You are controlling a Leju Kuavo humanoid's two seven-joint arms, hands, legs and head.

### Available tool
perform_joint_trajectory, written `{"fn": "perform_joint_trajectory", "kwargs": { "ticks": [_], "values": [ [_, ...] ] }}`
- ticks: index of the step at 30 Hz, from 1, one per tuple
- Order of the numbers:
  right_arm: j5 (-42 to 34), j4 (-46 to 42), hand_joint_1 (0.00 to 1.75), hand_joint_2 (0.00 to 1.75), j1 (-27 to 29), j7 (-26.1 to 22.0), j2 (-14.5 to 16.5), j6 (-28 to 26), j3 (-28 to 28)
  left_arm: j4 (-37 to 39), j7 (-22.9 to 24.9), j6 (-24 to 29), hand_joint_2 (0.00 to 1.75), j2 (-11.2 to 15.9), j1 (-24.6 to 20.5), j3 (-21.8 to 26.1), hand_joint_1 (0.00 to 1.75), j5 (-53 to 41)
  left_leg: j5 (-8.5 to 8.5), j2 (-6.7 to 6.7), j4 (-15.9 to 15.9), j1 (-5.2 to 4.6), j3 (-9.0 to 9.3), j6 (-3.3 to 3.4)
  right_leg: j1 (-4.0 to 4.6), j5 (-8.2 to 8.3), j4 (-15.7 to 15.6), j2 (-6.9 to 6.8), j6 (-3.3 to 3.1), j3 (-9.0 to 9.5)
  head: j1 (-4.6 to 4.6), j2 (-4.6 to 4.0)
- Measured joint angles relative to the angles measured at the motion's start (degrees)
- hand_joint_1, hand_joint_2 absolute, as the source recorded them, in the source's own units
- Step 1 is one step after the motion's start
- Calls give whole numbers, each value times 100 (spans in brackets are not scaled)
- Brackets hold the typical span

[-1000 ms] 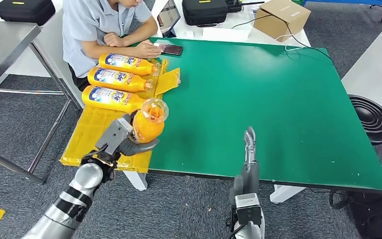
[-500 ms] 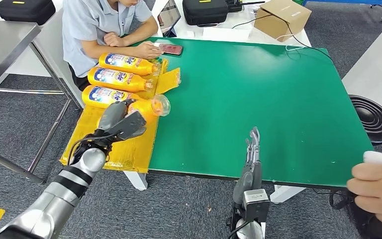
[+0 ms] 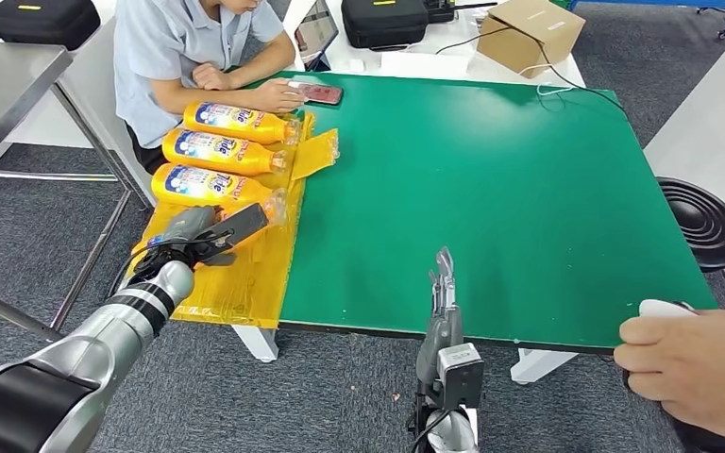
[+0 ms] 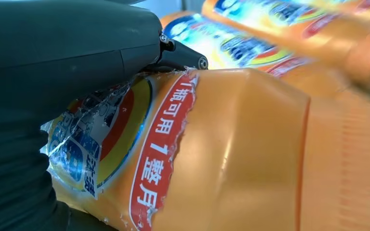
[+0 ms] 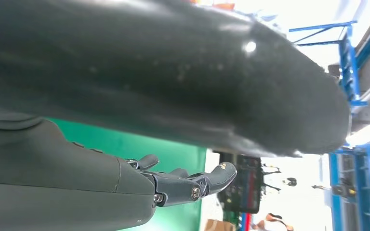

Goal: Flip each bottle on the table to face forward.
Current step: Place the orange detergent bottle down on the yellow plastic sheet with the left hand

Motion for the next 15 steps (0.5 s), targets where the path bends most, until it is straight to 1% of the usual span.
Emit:
{"fn": "perform_joint_trajectory", "kwargs": {
  "ticks": [4, 9, 11, 13, 15],
  "values": [
    [-57, 181, 0, 0, -48, 0, 11, 42, -36, 258, 81, 5, 175, 2, -60, 51, 175, 4, -1, 0, 0, 0, 10, -2, 1, 0, 3, 2, -1, 4, -1, 0],
    [-53, 290, 0, 0, -75, 0, 33, 41, -69, 404, 95, -1, 175, 2, -78, 94, 175, 8, 0, 0, 0, 0, 19, -4, 2, -1, 14, 2, -2, 8, -1, 0],
    [-51, 321, 0, 0, -76, 0, 48, 41, -79, 437, 94, -37, 175, 2, -83, 99, 164, -12, 1, 0, 0, 0, 23, -4, 2, -1, 15, 2, -2, 11, -1, 0],
    [-52, 348, 0, 0, -77, 0, 66, 46, -86, 462, 69, -71, 175, 0, -81, 99, 150, -76, 1, 0, 0, 0, 25, -4, 2, -1, 16, 2, -2, 12, -1, 0],
    [-51, 375, 0, 0, -77, 0, 78, 62, -92, 471, -25, -73, 175, -7, -67, 97, 144, -173, 1, 0, 0, 0, 26, -5, 2, -1, 16, 2, -3, 12, -1, 0]
  ]
}}
